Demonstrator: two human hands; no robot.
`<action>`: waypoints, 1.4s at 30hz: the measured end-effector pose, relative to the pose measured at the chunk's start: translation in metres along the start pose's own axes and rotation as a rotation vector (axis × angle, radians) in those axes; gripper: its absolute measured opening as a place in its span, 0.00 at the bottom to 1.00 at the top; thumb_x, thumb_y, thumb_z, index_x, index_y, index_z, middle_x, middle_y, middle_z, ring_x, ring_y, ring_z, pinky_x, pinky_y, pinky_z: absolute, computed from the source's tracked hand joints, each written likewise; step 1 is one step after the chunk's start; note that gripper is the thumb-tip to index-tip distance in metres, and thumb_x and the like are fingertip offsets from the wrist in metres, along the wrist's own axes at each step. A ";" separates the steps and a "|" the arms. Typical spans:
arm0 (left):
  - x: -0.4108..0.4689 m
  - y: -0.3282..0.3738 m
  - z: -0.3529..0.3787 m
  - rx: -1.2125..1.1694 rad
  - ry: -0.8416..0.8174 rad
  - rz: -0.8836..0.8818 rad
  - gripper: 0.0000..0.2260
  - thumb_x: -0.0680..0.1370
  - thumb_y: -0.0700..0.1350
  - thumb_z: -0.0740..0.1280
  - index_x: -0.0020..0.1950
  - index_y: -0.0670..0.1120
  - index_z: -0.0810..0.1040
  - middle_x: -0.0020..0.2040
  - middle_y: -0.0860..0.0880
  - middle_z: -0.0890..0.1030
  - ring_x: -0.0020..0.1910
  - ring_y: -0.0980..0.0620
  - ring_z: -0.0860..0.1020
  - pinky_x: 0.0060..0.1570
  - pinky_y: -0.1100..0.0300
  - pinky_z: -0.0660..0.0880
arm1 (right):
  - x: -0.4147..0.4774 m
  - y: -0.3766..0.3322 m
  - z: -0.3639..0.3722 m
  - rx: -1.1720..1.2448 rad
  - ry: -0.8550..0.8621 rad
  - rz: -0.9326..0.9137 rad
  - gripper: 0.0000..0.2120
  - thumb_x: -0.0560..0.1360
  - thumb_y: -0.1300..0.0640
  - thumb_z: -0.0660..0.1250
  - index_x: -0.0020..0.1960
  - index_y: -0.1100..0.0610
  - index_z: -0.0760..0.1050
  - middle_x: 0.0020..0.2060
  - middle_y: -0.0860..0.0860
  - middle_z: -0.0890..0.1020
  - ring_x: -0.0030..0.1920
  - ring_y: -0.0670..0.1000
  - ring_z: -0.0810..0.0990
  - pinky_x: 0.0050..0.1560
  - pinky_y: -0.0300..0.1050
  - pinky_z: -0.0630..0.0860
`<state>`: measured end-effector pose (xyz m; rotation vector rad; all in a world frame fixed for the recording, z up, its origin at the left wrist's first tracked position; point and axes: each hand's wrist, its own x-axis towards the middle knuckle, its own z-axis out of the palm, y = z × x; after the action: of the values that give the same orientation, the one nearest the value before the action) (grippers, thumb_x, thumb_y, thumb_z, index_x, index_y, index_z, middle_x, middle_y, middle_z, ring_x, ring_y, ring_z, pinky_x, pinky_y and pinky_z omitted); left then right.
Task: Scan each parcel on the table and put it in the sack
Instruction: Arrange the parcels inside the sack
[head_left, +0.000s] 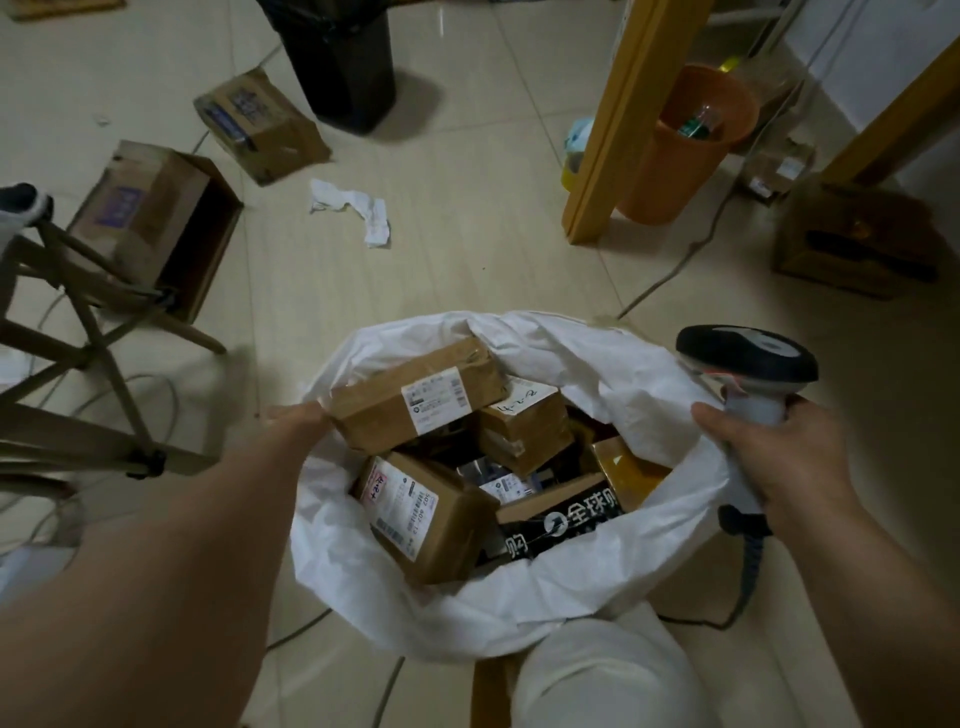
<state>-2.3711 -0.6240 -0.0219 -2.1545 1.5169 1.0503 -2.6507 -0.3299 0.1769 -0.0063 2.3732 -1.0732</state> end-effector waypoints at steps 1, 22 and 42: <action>0.004 -0.008 0.000 -0.068 -0.071 0.021 0.29 0.81 0.55 0.58 0.74 0.35 0.63 0.73 0.35 0.65 0.72 0.36 0.65 0.71 0.45 0.63 | -0.001 0.000 0.000 -0.003 -0.002 0.005 0.22 0.70 0.58 0.73 0.62 0.61 0.72 0.56 0.60 0.78 0.54 0.59 0.77 0.56 0.59 0.75; -0.084 -0.002 -0.002 -0.430 -0.482 0.076 0.56 0.64 0.52 0.81 0.79 0.45 0.45 0.74 0.40 0.64 0.69 0.38 0.69 0.62 0.44 0.72 | -0.031 -0.003 0.015 -0.082 0.011 -0.005 0.21 0.69 0.63 0.74 0.60 0.65 0.73 0.55 0.61 0.78 0.55 0.62 0.77 0.57 0.57 0.75; -0.163 0.054 -0.126 -0.152 -0.210 0.449 0.23 0.69 0.50 0.78 0.56 0.40 0.75 0.47 0.42 0.79 0.45 0.43 0.79 0.35 0.54 0.76 | -0.064 -0.048 -0.036 0.227 0.138 -0.063 0.22 0.72 0.63 0.72 0.64 0.62 0.70 0.56 0.57 0.76 0.57 0.56 0.76 0.58 0.50 0.73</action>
<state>-2.3996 -0.6119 0.1885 -1.7567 1.9158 1.5254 -2.6222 -0.3236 0.2598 0.0768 2.3708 -1.4091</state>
